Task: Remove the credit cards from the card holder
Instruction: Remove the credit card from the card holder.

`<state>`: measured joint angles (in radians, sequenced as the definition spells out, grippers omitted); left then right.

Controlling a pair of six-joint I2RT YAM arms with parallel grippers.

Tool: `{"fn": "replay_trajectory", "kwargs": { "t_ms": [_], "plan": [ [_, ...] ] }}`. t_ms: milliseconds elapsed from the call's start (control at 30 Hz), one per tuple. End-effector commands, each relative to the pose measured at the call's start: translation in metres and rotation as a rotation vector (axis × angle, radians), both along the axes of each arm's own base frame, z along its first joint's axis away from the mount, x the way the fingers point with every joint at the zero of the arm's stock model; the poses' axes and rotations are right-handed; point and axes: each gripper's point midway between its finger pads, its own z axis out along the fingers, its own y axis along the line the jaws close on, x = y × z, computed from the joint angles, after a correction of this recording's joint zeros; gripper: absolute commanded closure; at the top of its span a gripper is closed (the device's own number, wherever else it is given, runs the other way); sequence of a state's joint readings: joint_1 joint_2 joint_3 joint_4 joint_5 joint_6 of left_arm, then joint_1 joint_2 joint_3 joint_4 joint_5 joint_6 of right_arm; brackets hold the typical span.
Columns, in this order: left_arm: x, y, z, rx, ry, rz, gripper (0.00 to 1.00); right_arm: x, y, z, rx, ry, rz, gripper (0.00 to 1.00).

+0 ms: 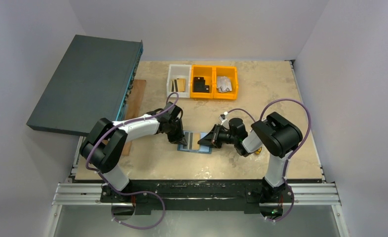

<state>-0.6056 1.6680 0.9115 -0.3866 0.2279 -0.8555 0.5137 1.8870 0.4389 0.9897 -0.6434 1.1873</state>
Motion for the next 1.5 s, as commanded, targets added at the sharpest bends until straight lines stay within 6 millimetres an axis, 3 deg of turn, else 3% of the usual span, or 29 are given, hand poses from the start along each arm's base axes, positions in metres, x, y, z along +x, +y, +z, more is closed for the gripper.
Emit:
{"fn": "replay_trajectory", "kwargs": {
  "t_ms": [0,100,300,567,767,1133,1333,1467],
  "plan": [
    [-0.018,0.037,-0.029,0.158,0.078,0.036,1.0,0.011,-0.004,0.012,-0.004,-0.069,-0.023,1.0],
    [-0.018,0.036,-0.031,0.16,0.082,0.033,1.0,0.012,-0.004,0.011,-0.016,-0.072,-0.018,1.0],
    [-0.017,0.035,-0.032,0.154,0.085,0.032,1.0,0.014,-0.003,0.011,-0.017,-0.074,-0.013,0.84],
    [-0.017,0.032,-0.032,0.146,0.087,0.028,1.0,0.017,0.001,0.013,0.003,-0.073,-0.013,0.81],
    [-0.016,0.031,-0.032,0.142,0.09,0.026,1.0,0.016,0.007,0.01,0.006,-0.067,0.007,0.8],
    [-0.017,0.033,-0.034,0.152,0.097,0.029,1.0,0.012,0.009,0.007,0.007,-0.054,0.014,0.92],
    [-0.019,0.034,-0.035,0.16,0.105,0.033,1.0,0.012,0.006,0.008,-0.005,-0.06,0.006,0.91],
    [-0.018,0.035,-0.035,0.162,0.104,0.035,1.0,0.012,0.006,0.009,0.005,-0.062,0.009,0.84]
  ]
}}
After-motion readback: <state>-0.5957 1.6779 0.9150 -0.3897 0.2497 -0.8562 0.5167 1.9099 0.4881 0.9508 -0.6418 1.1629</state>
